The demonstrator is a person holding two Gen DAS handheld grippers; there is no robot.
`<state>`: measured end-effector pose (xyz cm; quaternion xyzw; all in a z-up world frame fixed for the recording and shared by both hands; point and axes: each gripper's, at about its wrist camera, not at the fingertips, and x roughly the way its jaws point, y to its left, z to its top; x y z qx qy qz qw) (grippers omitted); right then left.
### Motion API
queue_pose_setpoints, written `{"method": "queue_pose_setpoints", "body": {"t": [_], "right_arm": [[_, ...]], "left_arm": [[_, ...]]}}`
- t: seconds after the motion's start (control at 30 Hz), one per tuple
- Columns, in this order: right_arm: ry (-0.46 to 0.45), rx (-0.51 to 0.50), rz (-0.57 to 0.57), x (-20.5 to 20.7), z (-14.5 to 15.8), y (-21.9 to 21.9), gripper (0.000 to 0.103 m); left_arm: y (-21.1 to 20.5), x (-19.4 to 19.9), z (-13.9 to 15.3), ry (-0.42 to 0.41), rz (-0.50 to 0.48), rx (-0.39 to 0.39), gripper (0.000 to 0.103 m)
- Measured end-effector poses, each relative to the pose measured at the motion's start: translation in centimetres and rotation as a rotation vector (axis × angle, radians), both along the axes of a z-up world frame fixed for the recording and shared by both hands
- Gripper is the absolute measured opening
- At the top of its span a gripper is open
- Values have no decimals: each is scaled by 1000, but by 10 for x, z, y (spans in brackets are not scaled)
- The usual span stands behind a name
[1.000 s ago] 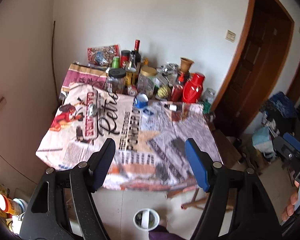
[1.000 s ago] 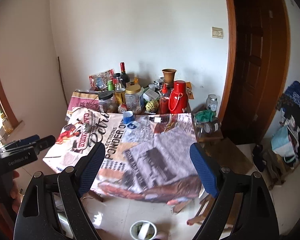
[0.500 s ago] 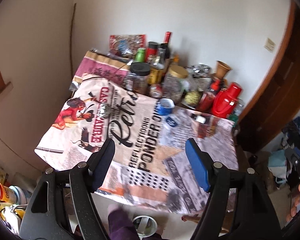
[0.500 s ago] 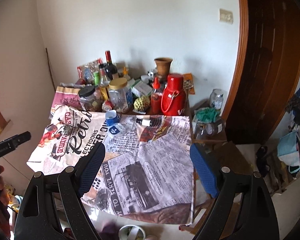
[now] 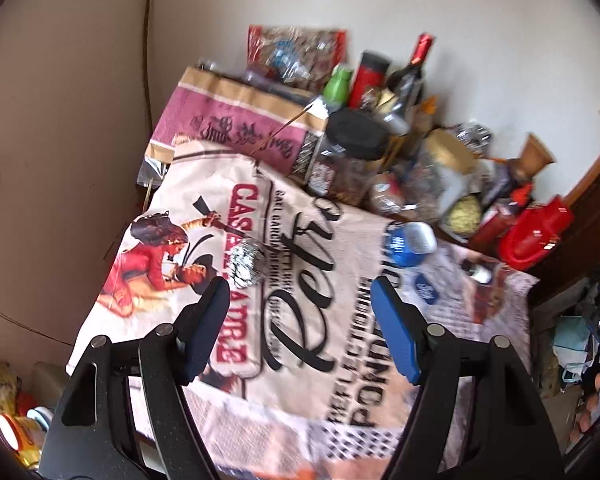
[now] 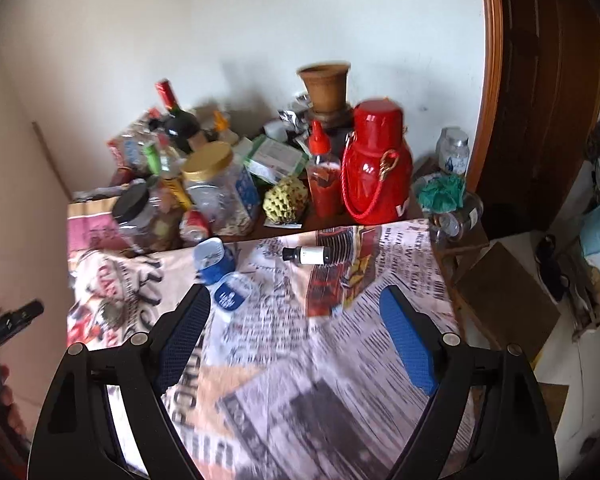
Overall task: Collect trash
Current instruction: 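Raise both tools and move them back toward the table, then grasp the crumpled foil ball with the left gripper while the right grasps the small clear bottle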
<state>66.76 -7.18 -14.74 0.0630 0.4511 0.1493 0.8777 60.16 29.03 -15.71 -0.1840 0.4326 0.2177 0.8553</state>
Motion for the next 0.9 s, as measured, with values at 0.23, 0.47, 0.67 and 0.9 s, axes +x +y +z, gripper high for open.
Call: {"method": "queue_pose_setpoints", "body": {"t": [0.23, 0.47, 0.67, 0.9], "right_arm": [[146, -19, -71, 73, -70, 21, 84], [259, -16, -108, 122, -126, 38, 84], [320, 1, -172, 138, -156, 37, 76], [323, 60, -174, 127, -162, 23, 60]], "left_arm": [[46, 45, -76, 152, 16, -50, 72], [66, 74, -133, 265, -1, -70, 72], [70, 90, -158, 307, -8, -37, 72], [77, 95, -171, 325, 8, -28, 64]]}}
